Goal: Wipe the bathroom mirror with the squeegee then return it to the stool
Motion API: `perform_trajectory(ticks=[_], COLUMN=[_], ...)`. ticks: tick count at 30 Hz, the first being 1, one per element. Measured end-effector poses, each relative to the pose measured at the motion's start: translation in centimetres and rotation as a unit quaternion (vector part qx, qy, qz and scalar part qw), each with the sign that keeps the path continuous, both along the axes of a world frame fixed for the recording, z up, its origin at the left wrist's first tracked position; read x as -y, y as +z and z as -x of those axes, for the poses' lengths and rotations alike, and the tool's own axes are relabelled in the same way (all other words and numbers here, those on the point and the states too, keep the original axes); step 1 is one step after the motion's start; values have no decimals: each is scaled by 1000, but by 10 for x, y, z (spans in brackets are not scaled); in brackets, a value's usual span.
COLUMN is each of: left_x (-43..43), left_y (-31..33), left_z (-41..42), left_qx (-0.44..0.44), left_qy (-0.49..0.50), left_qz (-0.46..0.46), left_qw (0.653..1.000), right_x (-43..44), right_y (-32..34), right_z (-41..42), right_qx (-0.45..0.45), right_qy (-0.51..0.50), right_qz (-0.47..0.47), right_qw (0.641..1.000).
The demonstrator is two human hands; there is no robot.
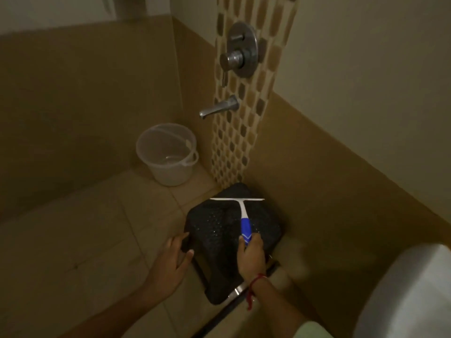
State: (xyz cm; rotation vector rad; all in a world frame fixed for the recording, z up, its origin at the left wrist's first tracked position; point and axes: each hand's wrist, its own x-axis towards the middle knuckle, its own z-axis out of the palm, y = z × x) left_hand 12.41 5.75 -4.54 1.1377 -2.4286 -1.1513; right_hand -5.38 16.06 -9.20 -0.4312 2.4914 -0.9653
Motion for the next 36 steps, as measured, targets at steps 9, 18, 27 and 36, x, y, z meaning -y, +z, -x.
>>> perform_trajectory(ticks=[9,18,27,36], left_x=[-6,0,-22,-53], left_y=[-71,-92,-90,22], left_z=[17,29,30,65], left_qx=[45,58,65,-20], left_qy=[-19,6,4,-7], left_qz=[6,18,7,5], left_qw=[999,998,998,1000], right_x=[26,9,5,-29], right_y=[-85,-120,-101,39], right_z=[17,22,19,-4], right_qx=[-3,4,119,94], right_qy=[-25,47,-44,-75], right_qz=[-5,-80,16,158], right_qw=[1000,996,992,980])
